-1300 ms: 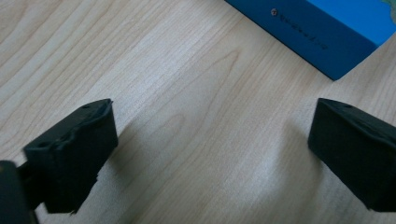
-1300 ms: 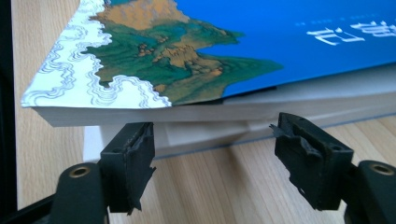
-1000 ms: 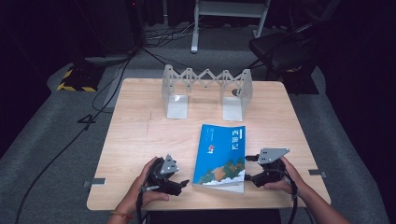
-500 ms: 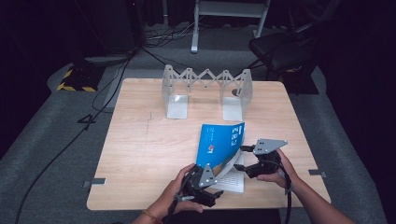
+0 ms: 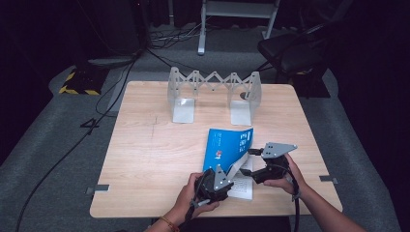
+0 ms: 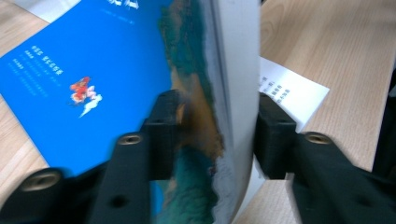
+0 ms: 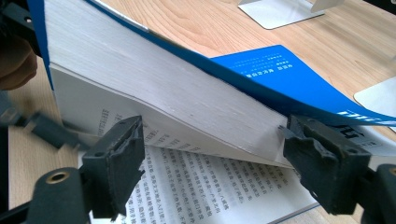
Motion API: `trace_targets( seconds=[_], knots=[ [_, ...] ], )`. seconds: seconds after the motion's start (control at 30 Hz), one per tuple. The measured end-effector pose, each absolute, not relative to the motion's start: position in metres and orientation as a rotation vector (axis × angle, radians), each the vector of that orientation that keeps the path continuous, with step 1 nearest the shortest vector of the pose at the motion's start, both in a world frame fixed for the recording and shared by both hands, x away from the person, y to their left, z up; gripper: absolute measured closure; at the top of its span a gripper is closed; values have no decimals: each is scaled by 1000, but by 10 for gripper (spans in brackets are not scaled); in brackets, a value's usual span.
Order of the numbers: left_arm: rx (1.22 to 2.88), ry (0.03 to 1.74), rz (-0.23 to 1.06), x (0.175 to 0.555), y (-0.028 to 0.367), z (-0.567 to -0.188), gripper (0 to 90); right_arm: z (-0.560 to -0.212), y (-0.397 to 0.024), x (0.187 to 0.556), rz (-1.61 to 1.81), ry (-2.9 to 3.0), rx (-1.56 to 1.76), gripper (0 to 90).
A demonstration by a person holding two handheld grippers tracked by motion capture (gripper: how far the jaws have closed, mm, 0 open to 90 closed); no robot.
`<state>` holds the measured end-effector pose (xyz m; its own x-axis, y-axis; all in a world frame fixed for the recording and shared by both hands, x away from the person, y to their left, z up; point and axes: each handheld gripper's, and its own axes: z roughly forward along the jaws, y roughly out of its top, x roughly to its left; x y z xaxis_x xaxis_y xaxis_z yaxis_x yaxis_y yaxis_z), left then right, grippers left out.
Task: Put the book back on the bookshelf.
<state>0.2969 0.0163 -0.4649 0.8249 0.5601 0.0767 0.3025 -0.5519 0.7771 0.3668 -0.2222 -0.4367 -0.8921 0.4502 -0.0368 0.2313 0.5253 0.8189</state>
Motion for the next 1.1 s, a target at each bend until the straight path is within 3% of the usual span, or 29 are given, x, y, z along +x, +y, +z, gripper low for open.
trace_targets(
  seconds=[0.4, 0.53, 0.77, 1.1],
  knots=[
    [2182, 523, 401, 303, 38, -457, 745, -439, -235, 366, 1360, 2518, 569, 254],
    [2223, 481, 371, 315, 63, -455, 752, -429, -246, 365, 1443, 2484, 492, 280],
    [2230, 464, 300, 330, 87, -455, 738, -417, -226, 372, 1430, 2492, 325, 315],
    [2261, 456, 307, 335, 102, -452, 721, -451, -196, 396, 1292, 2617, 167, 350]
  ],
)
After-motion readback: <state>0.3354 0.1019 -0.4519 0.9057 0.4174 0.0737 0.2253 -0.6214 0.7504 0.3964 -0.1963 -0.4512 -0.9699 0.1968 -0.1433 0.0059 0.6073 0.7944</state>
